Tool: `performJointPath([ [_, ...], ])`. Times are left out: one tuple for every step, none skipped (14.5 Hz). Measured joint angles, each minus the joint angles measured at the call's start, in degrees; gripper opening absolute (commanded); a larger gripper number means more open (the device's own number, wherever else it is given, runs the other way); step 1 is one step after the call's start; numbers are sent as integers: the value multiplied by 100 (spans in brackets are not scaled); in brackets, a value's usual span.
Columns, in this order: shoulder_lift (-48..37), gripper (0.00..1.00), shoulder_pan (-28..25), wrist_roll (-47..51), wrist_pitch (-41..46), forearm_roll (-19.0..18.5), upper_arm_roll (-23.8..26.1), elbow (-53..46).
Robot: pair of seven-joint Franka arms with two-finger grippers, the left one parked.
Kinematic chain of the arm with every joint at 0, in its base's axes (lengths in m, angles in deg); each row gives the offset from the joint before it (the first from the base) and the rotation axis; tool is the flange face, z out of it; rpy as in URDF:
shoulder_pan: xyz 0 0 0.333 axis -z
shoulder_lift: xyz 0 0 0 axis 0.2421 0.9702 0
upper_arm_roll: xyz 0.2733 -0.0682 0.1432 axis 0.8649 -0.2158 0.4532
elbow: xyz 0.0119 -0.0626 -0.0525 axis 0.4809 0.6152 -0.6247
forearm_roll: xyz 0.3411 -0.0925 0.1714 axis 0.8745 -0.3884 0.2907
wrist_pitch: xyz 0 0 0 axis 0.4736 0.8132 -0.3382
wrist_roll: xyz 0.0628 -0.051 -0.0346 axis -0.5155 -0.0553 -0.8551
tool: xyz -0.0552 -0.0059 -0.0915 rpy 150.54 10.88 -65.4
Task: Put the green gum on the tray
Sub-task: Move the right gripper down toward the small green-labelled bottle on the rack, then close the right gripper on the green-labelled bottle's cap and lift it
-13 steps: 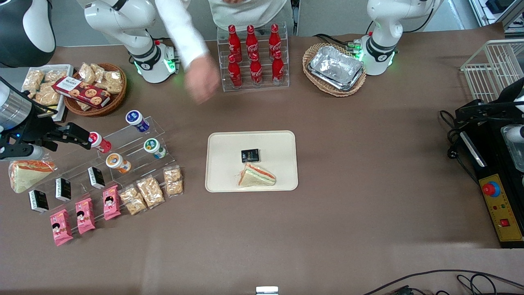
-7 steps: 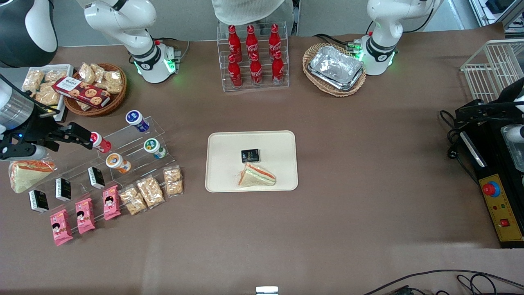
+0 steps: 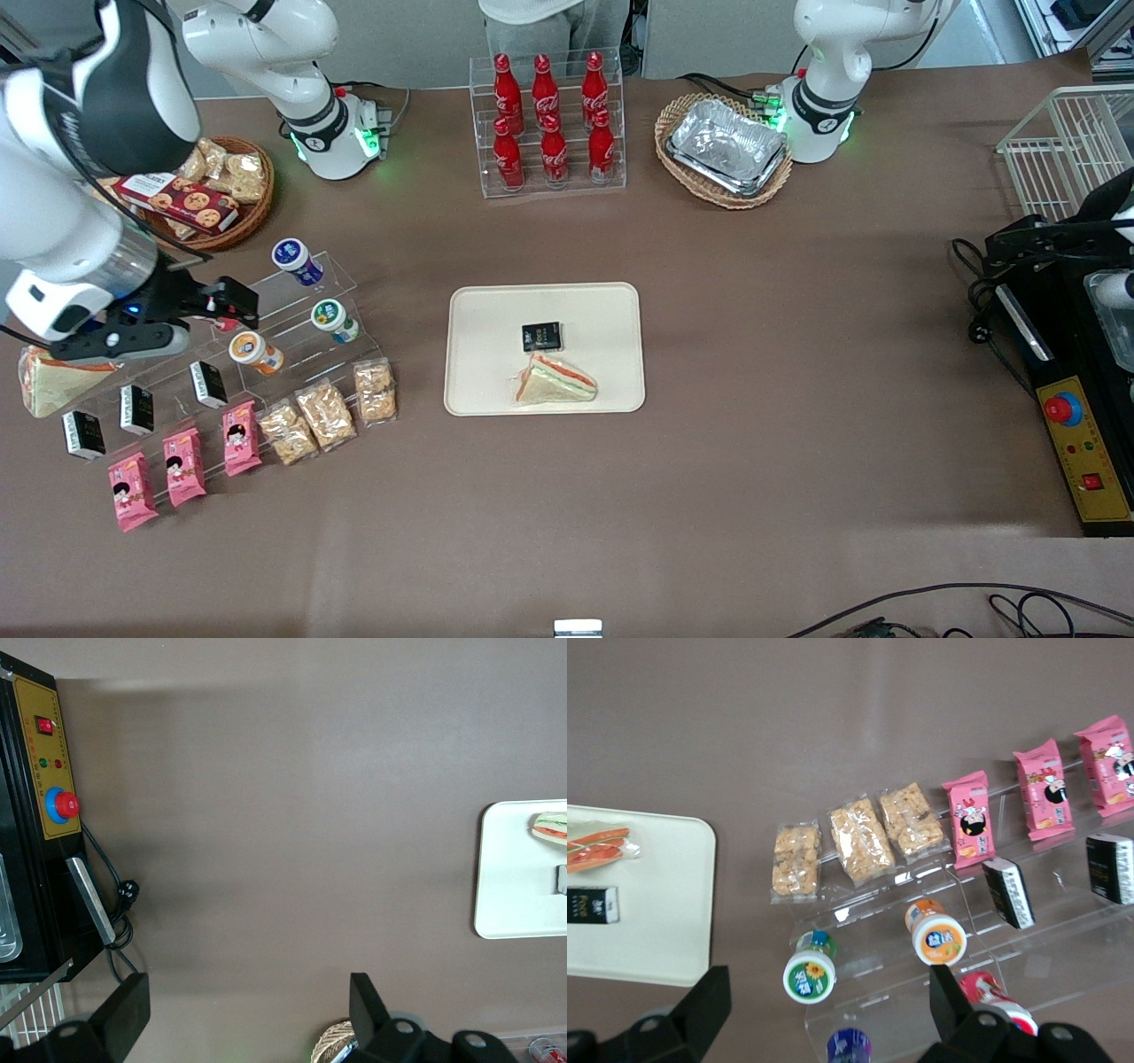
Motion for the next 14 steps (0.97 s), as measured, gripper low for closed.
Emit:
performJointPath([
  [-98, 100, -23, 0, -309, 0, 0, 352],
  [-209, 100, -57, 0, -617, 0, 1, 721],
  [-327, 100, -88, 1, -899, 0, 1, 1080],
  [-430, 100, -108, 1, -1145, 0, 1, 1408],
  [-520, 100, -113, 1, -1377, 0, 3, 1716],
  [-602, 100, -119, 1, -1626, 0, 4, 2038],
  [-667, 100, -149, 12, -1895, 0, 4, 2357],
  [-718, 100, -202, 90, -2162, 0, 5, 2668],
  [-749, 100, -277, 217, -2417, 0, 5, 2956],
  [-769, 100, -380, 370, -2659, 0, 6, 3212],
  [-780, 100, -485, 506, -2883, 0, 11, 3420],
  [-782, 100, -554, 590, -3086, 0, 13, 3574],
  [-782, 100, -584, 629, -3284, 0, 18, 3710],
  [-782, 100, -585, 635, -3445, 0, 16, 3825],
])
